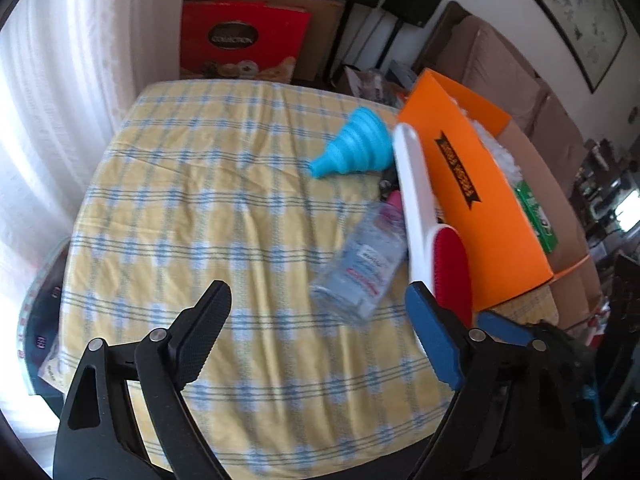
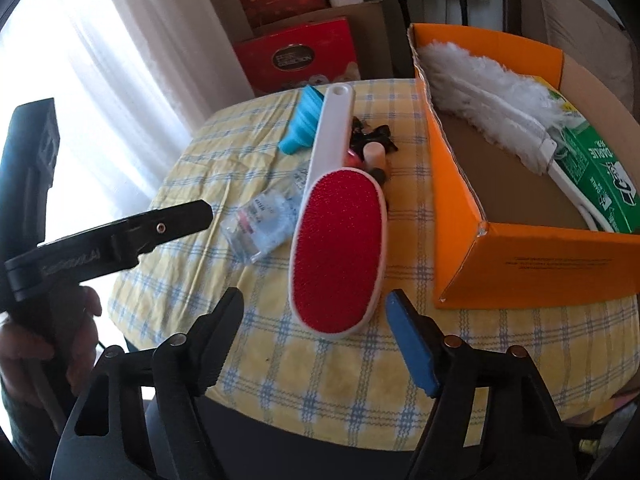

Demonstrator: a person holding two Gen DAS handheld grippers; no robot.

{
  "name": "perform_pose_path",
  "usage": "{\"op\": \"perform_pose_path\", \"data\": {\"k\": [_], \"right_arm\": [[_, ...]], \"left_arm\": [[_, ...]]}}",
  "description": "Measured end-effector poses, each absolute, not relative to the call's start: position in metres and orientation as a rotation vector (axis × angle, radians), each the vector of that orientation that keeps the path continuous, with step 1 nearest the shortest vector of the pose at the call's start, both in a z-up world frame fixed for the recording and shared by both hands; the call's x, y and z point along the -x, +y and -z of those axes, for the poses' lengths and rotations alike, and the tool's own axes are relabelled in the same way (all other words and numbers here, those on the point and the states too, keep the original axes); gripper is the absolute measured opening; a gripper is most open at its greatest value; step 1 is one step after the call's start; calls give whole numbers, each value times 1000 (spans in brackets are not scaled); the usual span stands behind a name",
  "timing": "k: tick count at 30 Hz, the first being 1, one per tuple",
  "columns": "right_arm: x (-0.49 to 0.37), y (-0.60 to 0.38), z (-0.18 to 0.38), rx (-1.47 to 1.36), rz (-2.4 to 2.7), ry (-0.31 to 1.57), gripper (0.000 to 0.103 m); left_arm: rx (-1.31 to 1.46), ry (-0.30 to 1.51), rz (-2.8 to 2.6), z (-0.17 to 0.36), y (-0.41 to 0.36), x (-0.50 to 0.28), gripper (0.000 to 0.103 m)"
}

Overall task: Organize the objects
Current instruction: 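Move the right tool to the red-and-white lint brush handle, then grasp the red-and-white lint brush with the right tool and lift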

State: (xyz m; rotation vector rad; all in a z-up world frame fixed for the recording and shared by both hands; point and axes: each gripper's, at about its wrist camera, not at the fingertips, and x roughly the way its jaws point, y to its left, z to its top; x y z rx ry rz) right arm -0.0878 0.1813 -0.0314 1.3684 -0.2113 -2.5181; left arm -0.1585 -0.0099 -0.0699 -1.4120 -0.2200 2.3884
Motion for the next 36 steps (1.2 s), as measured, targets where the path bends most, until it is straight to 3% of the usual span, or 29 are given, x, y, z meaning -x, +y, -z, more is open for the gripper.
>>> {"op": "perform_pose_path", "data": {"k": [9,16,19,21,26,30,36], "right_arm": [[93,185,42,-1365,2551,-250,71],[95,191,48,-1369,2556,-297,58],[94,191,48,-1361,2552,-299,58],[93,192,47,-1359,2546,-310,58],[89,198,48,-1353,2471,-418,58],[85,202,47,-1351,2429,-488,58],[80,203,42,-1338,2420,-501,58]], "left_arm": [[1435,-251,-2285,74,21,167,69],[1428,-205,-2302,69,33,164,65],[1418,-209,-2296,67,33,158,64],[1419,-209,-2281,66,34,155,56],[1424,-193,-2257,66,41,152,56],[1460,-218,-2180,72,49,149,39],[1456,-246,-2143,72,54,144,35]]}}
